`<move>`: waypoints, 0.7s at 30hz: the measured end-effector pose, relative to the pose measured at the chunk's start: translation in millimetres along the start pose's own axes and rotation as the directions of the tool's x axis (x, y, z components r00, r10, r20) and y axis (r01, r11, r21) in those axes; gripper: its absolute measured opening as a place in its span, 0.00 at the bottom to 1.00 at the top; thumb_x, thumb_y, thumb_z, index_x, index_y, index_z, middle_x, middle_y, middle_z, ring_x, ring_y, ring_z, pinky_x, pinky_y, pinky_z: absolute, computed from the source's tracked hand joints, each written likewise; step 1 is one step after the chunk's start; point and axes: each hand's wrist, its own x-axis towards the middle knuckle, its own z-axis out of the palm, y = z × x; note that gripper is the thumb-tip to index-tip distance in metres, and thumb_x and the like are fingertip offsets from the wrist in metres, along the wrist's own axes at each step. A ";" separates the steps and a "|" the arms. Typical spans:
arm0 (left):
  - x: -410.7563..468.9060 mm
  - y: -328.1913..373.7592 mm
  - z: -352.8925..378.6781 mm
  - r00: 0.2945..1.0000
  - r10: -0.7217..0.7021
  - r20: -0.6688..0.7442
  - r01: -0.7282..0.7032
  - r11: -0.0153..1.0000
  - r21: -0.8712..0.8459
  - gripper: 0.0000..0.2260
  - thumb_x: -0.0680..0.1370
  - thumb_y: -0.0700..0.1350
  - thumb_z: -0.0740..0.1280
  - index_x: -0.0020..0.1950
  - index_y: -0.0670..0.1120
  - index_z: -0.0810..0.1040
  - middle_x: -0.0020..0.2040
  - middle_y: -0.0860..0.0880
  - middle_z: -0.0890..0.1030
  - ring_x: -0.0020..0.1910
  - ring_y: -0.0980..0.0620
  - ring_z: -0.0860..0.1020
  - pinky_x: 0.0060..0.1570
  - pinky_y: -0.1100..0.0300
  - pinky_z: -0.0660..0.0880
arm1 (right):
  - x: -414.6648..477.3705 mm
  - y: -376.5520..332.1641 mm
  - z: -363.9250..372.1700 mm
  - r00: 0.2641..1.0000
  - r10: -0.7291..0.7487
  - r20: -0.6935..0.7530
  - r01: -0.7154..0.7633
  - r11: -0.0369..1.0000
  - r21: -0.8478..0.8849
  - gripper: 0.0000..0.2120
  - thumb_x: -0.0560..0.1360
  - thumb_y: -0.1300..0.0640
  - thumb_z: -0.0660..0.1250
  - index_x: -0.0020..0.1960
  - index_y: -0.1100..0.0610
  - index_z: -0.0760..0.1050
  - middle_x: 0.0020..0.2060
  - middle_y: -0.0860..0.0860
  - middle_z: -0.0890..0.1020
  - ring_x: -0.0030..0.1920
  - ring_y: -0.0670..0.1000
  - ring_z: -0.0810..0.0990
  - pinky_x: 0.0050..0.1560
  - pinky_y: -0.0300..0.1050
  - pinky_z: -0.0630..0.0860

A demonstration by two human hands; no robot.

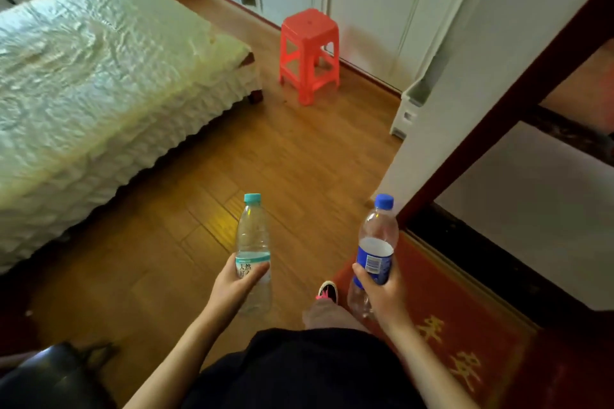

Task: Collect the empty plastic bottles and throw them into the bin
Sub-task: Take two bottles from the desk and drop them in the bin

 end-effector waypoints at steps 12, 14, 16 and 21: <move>202.2 137.1 19.0 0.999 -0.018 -0.033 0.017 1.000 -0.026 0.16 0.73 0.52 0.73 0.59 0.53 0.76 0.51 0.49 0.83 0.48 0.51 0.83 0.45 0.58 0.80 | 207.1 -81.6 34.0 0.997 0.009 0.081 -0.006 0.999 -0.044 0.16 0.71 0.63 0.74 0.52 0.47 0.73 0.45 0.51 0.82 0.41 0.39 0.82 0.41 0.30 0.77; 245.0 151.9 15.9 0.999 -0.032 -0.035 0.031 0.999 -0.015 0.15 0.73 0.52 0.73 0.57 0.53 0.76 0.50 0.49 0.84 0.49 0.51 0.83 0.46 0.56 0.80 | 244.6 -85.8 48.8 0.998 0.030 0.058 -0.026 0.998 -0.064 0.16 0.71 0.61 0.75 0.54 0.50 0.74 0.47 0.52 0.83 0.43 0.39 0.82 0.42 0.30 0.77; 295.7 169.6 9.9 0.999 -0.030 -0.023 0.030 0.999 0.009 0.14 0.72 0.53 0.73 0.56 0.55 0.76 0.50 0.50 0.84 0.48 0.50 0.84 0.49 0.52 0.81 | 287.6 -95.2 67.7 0.998 0.046 0.032 -0.044 0.997 -0.069 0.17 0.71 0.60 0.75 0.57 0.55 0.74 0.48 0.53 0.83 0.43 0.40 0.82 0.41 0.28 0.76; 420.9 242.9 -13.0 0.999 0.013 0.034 -0.015 0.998 0.055 0.15 0.73 0.53 0.73 0.57 0.54 0.74 0.50 0.50 0.83 0.45 0.53 0.83 0.41 0.59 0.79 | 393.5 -152.8 116.5 0.998 0.046 -0.052 -0.048 0.998 -0.042 0.17 0.73 0.58 0.73 0.58 0.55 0.72 0.45 0.48 0.81 0.45 0.44 0.81 0.35 0.26 0.74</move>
